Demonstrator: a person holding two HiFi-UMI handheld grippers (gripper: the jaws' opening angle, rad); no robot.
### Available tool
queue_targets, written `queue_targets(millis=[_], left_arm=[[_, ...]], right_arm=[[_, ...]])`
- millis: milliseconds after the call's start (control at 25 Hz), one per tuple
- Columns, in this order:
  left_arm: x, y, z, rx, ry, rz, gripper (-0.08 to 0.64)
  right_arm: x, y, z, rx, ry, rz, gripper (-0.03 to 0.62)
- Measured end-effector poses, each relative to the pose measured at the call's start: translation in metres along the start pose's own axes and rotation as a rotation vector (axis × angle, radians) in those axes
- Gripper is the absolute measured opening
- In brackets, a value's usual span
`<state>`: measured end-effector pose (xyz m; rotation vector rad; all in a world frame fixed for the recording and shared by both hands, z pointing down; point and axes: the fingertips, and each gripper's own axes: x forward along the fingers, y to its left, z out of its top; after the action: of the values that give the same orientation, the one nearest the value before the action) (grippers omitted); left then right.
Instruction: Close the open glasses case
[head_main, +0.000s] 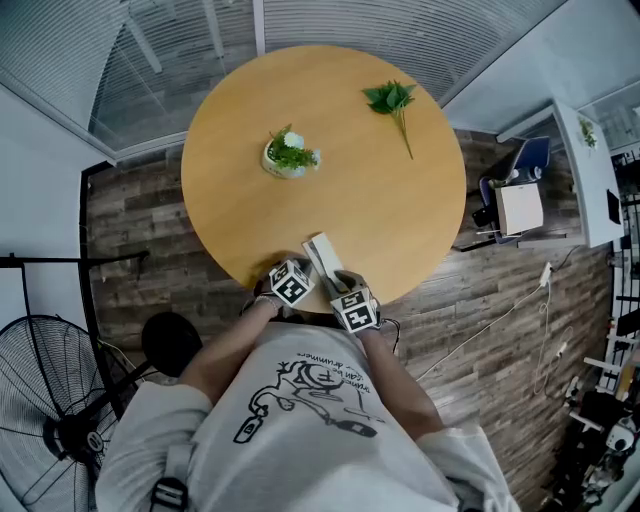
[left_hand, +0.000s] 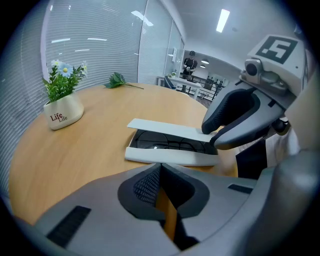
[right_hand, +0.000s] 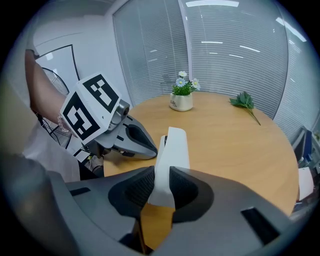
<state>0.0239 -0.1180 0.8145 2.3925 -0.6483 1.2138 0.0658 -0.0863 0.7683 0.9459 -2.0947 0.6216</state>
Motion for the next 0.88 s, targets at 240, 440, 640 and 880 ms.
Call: queue_targets(millis=[240, 440, 640, 880], left_arm=[[0.000, 0.000, 0.001, -0.005, 0.000, 0.005, 0.020], [0.001, -0.001, 0.001, -0.006, 0.003, 0.004, 0.020], [0.000, -0.001, 0.001, -0.008, 0.003, 0.002, 0.020], [0.000, -0.001, 0.001, -0.006, 0.002, 0.004, 0.020]], right_arm=[[0.001, 0.005, -0.003, -0.007, 0.022, 0.015, 0.103], [0.004, 0.008, -0.006, -0.008, 0.033, 0.024, 0.095], [0.008, 0.010, -0.011, -0.005, 0.055, 0.032, 0.095], [0.010, 0.008, -0.014, 0.010, 0.048, 0.035, 0.092]])
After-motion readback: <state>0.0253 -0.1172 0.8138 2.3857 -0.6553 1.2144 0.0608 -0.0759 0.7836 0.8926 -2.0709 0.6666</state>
